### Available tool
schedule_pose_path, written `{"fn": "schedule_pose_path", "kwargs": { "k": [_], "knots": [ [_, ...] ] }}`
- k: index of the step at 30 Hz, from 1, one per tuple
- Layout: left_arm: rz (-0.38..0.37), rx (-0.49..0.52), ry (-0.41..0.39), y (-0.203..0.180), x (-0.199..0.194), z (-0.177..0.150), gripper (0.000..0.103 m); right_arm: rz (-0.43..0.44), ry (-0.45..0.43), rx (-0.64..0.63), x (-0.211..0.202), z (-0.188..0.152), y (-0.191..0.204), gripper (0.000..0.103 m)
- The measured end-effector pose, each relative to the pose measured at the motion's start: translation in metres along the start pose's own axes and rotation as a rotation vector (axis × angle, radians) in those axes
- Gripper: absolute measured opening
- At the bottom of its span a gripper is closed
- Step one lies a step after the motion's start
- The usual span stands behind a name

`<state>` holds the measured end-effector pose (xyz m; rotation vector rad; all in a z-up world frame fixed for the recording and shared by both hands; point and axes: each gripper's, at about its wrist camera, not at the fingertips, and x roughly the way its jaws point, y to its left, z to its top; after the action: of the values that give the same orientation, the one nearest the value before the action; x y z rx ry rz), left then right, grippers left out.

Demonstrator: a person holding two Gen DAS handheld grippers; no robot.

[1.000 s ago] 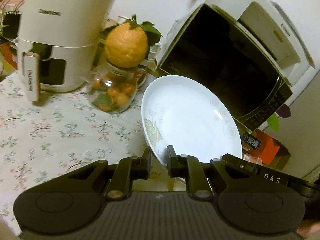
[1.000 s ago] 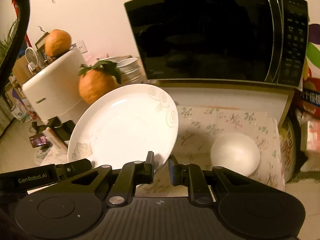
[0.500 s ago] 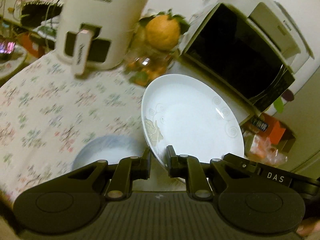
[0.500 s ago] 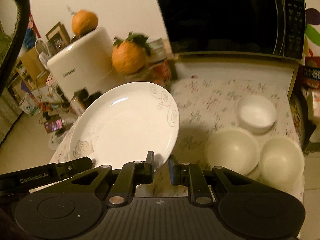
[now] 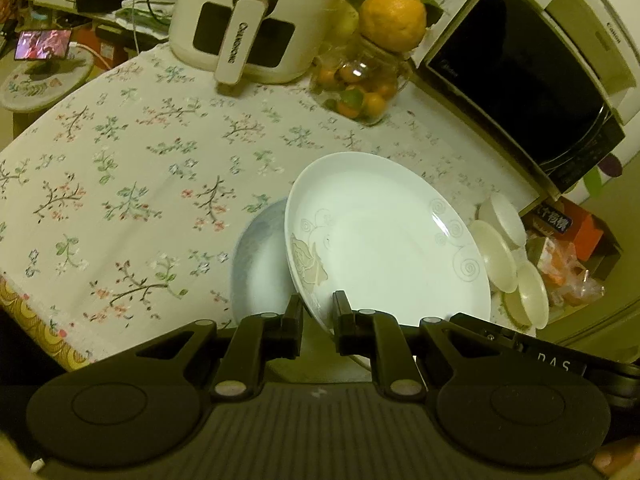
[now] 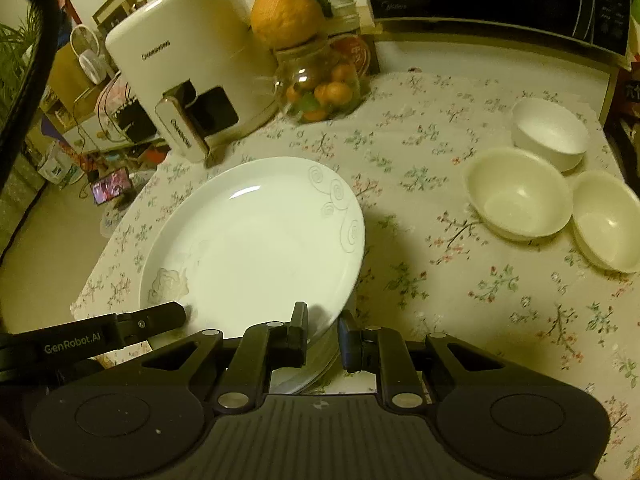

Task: Organize plates and bowls
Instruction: 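Carry the white plate with both grippers toward the blue plate stack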

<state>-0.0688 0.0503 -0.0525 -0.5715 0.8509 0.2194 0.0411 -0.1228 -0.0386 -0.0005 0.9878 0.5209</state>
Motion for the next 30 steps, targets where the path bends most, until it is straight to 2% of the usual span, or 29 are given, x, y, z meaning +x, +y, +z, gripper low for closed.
{"fn": "schedule_pose_path", "kwargs": {
  "k": [16,30],
  "knots": [
    [0.031,-0.015,0.047,0.015,0.006,-0.009,0.013,-0.015,0.061,-0.008,0.017,-0.016,0.012,0.016],
    [0.057,0.02,0.047,0.01,0.009,-0.01,0.013,-0.04,0.092,0.006,0.022,-0.018,0.012,0.016]
  ]
}}
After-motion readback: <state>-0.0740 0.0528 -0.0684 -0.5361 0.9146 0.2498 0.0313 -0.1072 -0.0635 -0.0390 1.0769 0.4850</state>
